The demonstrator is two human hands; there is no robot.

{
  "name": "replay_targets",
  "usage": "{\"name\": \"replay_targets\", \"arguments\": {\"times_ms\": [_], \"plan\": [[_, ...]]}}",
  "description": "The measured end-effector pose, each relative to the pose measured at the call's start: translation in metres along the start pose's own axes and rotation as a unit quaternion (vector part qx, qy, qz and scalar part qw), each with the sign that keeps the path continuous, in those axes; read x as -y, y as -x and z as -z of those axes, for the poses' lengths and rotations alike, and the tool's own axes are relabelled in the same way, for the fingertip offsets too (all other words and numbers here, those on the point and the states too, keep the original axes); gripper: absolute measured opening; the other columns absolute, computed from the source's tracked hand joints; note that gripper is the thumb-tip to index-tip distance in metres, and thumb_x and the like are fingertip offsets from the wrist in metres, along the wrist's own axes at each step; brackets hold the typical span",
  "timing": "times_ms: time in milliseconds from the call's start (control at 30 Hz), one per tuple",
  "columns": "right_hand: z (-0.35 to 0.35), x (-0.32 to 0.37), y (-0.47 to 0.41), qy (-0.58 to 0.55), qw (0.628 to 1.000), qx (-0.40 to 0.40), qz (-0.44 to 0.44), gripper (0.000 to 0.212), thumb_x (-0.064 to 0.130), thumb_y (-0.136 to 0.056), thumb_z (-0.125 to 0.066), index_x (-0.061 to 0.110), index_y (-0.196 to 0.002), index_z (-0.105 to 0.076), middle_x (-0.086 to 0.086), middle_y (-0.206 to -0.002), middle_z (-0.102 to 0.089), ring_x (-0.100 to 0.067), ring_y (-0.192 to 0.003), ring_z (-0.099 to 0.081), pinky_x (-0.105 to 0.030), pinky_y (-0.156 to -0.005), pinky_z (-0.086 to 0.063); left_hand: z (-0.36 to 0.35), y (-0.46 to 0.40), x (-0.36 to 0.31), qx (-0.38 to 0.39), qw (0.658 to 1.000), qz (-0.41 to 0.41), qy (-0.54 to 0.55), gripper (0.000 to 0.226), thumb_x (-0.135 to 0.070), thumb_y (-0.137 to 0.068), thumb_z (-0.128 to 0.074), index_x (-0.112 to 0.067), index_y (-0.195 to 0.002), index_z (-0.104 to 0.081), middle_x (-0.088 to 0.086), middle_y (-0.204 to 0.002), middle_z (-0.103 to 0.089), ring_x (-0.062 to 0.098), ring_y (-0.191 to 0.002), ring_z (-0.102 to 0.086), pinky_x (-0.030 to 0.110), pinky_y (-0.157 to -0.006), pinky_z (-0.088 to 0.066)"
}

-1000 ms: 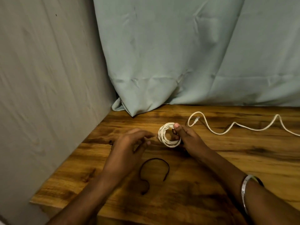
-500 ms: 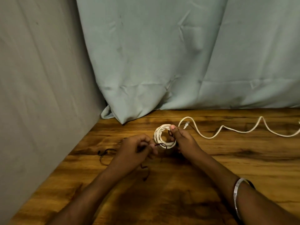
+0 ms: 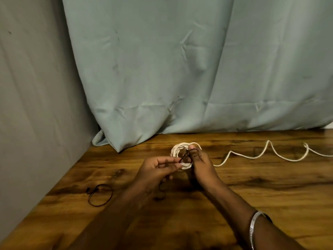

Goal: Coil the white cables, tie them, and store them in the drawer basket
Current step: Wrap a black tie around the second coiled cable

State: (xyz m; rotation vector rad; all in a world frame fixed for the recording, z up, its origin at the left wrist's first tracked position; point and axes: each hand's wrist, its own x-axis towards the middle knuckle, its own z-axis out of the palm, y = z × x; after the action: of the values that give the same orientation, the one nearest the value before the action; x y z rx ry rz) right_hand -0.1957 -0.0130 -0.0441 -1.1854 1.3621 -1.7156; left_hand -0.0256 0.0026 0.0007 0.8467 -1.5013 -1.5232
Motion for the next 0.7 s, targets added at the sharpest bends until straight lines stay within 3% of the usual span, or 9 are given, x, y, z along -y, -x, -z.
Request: {"name": "replay_targets", "arguments": {"times_ms": [67,133,233,400,500,600,700], "plan": [[0.0,-0.001,-0.001,0.018,1.0,0.002,0.011,0.049,0.053,-0.105,-0.046,0.011,-0.112,-0.071,-0.011,-0.108,-0.078,-0.029,-0.106,-0.073,-0.051,-0.101,-0.055,0.001,0.001,0.013,-0.067,0.997,0.013,0.039,0.022,-0.008,-0.082,-0.074,-0.008,-0.103,-0.076,0.009,-0.092,-0.077,0.006,-0.052,-0.054,0.014,-0.044,-0.038],[0.001,0.001,0.001,0.041,0.999,0.009,0.032,0.054,0.06,-0.1,-0.045,0.014,-0.111,-0.072,-0.008,-0.107,-0.078,-0.026,-0.105,-0.074,-0.053,-0.1,-0.055,0.003,0.001,0.015,-0.104,0.992,0.012,0.072,0.018,-0.004,-0.084,-0.071,-0.004,-0.102,-0.075,0.008,-0.085,-0.075,0.008,-0.047,-0.049,0.014,-0.041,-0.034],[0.001,0.001,0.001,0.054,0.998,0.0,0.038,0.056,0.06,-0.101,-0.044,0.013,-0.109,-0.071,-0.009,-0.104,-0.078,-0.028,-0.104,-0.074,-0.056,-0.1,-0.055,0.004,0.005,0.016,-0.1,0.993,0.006,0.062,0.013,-0.004,-0.084,-0.071,-0.003,-0.096,-0.074,0.004,-0.072,-0.071,0.008,-0.04,-0.04,0.015,-0.038,-0.03],[0.003,0.002,0.003,0.067,0.997,0.006,0.04,0.048,0.051,-0.108,-0.043,0.013,-0.112,-0.071,-0.007,-0.107,-0.079,-0.023,-0.105,-0.074,-0.054,-0.102,-0.054,0.001,0.007,0.024,-0.118,0.992,0.012,0.036,0.011,-0.016,-0.084,-0.077,-0.014,-0.094,-0.077,-0.002,-0.076,-0.074,0.002,-0.04,-0.037,0.015,-0.04,-0.029],[0.003,0.002,0.005,0.085,0.996,0.01,0.041,0.041,0.042,-0.111,-0.042,0.014,-0.113,-0.071,-0.003,-0.106,-0.079,-0.018,-0.104,-0.074,-0.051,-0.101,-0.055,-0.001,0.008,0.023,-0.111,0.993,0.017,0.028,0.011,-0.015,-0.085,-0.076,-0.013,-0.095,-0.078,0.002,-0.084,-0.077,0.002,-0.043,-0.047,0.014,-0.042,-0.034],[0.004,0.002,0.006,0.09,0.995,0.016,0.04,0.04,0.043,-0.11,-0.042,0.016,-0.115,-0.071,-0.002,-0.108,-0.079,-0.016,-0.105,-0.074,-0.049,-0.102,-0.055,-0.004,0.01,0.022,-0.096,0.995,0.028,0.024,0.008,-0.014,-0.086,-0.074,-0.014,-0.092,-0.08,0.001,-0.086,-0.078,0.006,-0.068,-0.068,0.018,-0.057,-0.046],[0.006,0.004,0.007,0.091,0.995,0.018,0.035,0.04,0.043,-0.11,-0.041,0.018,-0.117,-0.071,-0.001,-0.109,-0.079,-0.014,-0.106,-0.074,-0.047,-0.103,-0.055,-0.005,0.012,0.019,-0.105,0.994,0.015,0.034,0.006,-0.016,-0.084,-0.076,-0.012,-0.088,-0.08,0.0,-0.081,-0.077,0.0,-0.059,-0.061,0.013,-0.052,-0.042]]}}
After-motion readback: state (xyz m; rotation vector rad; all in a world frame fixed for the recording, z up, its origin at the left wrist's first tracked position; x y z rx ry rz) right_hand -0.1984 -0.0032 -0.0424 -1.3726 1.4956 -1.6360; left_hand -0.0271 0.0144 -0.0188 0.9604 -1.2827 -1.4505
